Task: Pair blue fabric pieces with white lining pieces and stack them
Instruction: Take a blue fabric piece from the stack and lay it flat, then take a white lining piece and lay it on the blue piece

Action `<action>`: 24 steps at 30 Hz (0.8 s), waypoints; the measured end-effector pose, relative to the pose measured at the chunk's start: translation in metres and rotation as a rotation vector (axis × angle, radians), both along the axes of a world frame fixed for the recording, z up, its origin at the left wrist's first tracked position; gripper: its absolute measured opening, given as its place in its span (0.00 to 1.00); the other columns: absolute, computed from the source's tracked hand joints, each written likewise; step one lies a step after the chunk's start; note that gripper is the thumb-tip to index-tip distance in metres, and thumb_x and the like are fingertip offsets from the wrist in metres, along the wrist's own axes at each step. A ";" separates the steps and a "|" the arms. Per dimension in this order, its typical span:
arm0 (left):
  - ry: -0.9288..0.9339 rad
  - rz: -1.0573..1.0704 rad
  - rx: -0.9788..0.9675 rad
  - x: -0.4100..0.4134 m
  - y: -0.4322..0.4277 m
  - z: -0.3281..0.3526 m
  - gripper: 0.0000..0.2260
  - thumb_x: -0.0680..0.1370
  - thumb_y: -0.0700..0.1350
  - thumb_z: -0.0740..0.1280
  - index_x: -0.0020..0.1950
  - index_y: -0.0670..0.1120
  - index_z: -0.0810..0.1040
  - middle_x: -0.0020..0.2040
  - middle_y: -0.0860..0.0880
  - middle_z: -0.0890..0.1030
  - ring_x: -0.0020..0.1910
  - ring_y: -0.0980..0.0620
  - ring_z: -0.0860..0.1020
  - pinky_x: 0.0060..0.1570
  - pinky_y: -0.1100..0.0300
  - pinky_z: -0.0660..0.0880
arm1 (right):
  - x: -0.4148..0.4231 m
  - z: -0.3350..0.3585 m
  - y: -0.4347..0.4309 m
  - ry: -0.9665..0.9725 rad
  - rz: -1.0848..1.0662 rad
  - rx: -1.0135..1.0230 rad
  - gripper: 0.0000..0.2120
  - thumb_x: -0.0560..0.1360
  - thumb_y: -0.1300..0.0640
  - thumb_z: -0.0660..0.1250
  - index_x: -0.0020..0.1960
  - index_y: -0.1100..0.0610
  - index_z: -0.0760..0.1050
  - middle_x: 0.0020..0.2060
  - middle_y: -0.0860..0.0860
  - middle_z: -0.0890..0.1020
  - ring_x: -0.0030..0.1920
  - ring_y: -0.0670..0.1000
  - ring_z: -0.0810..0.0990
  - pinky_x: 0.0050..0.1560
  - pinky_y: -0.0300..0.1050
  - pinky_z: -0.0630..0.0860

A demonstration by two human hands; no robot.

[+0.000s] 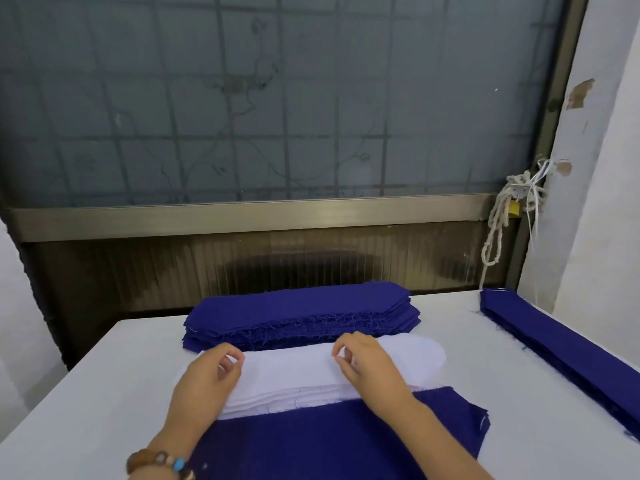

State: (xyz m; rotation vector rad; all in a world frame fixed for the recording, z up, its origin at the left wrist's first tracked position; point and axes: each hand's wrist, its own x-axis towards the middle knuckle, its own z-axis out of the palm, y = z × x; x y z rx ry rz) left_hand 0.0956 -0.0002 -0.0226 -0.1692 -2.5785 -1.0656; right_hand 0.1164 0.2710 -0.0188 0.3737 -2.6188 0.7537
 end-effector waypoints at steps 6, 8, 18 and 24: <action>0.050 0.006 -0.066 -0.004 0.006 -0.014 0.07 0.76 0.43 0.69 0.45 0.56 0.77 0.35 0.55 0.77 0.39 0.55 0.76 0.41 0.65 0.73 | -0.029 -0.019 -0.037 -0.069 -0.033 -0.023 0.07 0.79 0.49 0.62 0.56 0.48 0.72 0.37 0.42 0.69 0.44 0.45 0.70 0.46 0.39 0.68; 0.058 0.002 -0.052 -0.006 0.004 -0.018 0.07 0.76 0.42 0.69 0.46 0.56 0.78 0.36 0.55 0.76 0.40 0.55 0.75 0.42 0.66 0.72 | -0.030 -0.026 -0.038 -0.035 -0.069 0.008 0.09 0.80 0.45 0.60 0.58 0.46 0.71 0.41 0.42 0.71 0.47 0.45 0.70 0.49 0.39 0.67; 0.038 0.083 -0.326 -0.016 0.003 -0.032 0.18 0.81 0.52 0.60 0.72 0.55 0.70 0.71 0.55 0.71 0.70 0.54 0.68 0.69 0.57 0.61 | -0.031 -0.030 -0.038 -0.080 -0.087 0.109 0.22 0.80 0.39 0.55 0.72 0.44 0.65 0.57 0.47 0.74 0.57 0.48 0.71 0.62 0.42 0.66; 0.019 0.069 -0.358 -0.015 0.004 -0.029 0.18 0.83 0.53 0.55 0.73 0.58 0.68 0.72 0.59 0.70 0.72 0.59 0.64 0.71 0.61 0.56 | -0.032 -0.029 -0.039 -0.101 -0.097 0.130 0.24 0.80 0.38 0.55 0.73 0.44 0.64 0.59 0.47 0.73 0.59 0.48 0.70 0.63 0.42 0.66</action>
